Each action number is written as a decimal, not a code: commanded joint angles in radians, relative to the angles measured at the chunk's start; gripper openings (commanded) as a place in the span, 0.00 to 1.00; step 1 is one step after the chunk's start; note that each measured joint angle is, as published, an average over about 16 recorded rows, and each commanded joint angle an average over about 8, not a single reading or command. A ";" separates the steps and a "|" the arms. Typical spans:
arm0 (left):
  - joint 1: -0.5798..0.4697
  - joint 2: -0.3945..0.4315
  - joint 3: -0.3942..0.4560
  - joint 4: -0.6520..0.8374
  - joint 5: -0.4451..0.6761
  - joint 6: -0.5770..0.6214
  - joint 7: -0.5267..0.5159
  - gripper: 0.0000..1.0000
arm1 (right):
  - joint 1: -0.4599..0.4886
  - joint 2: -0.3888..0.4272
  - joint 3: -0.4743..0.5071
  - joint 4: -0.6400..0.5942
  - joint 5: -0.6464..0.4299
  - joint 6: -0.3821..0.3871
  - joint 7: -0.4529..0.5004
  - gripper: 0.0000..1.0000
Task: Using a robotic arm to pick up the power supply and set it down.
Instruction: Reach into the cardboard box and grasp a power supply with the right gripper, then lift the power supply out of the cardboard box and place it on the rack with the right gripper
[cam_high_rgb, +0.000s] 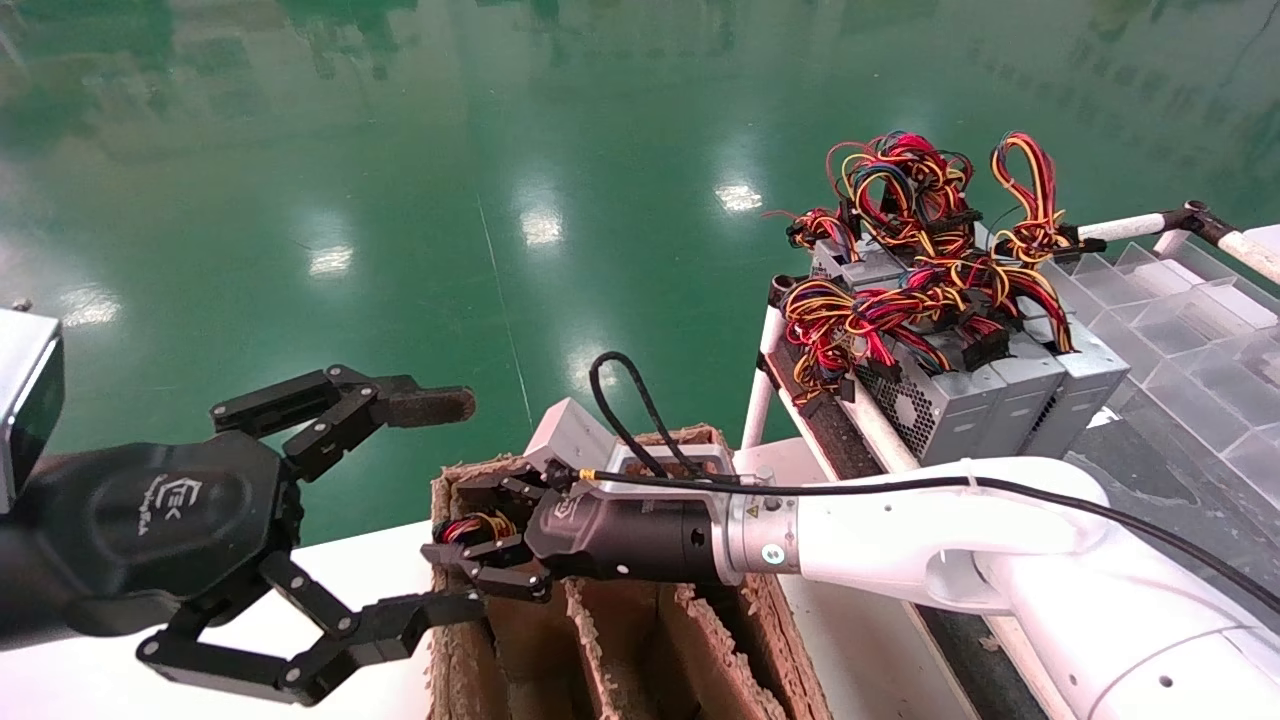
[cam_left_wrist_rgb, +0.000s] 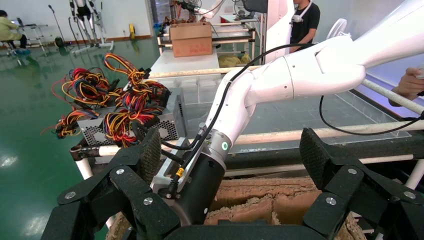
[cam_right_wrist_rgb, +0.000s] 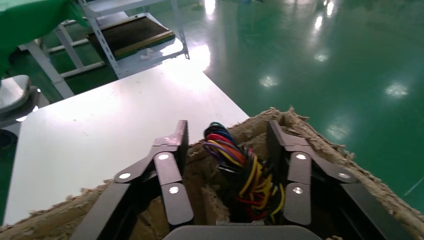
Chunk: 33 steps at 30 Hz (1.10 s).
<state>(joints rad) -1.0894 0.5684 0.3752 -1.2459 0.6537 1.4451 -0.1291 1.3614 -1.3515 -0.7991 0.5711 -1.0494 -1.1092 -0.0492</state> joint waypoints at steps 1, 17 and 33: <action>0.000 0.000 0.000 0.000 0.000 0.000 0.000 1.00 | 0.000 0.000 -0.008 0.000 0.007 0.013 -0.011 0.00; 0.000 0.000 0.000 0.000 0.000 0.000 0.000 1.00 | -0.015 0.012 -0.051 0.029 0.060 0.073 -0.038 0.00; 0.000 0.000 0.000 0.000 0.000 0.000 0.000 1.00 | -0.019 0.122 0.043 0.132 0.195 0.016 -0.085 0.00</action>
<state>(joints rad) -1.0894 0.5683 0.3753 -1.2459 0.6536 1.4451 -0.1290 1.3403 -1.2223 -0.7541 0.7140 -0.8526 -1.0914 -0.1296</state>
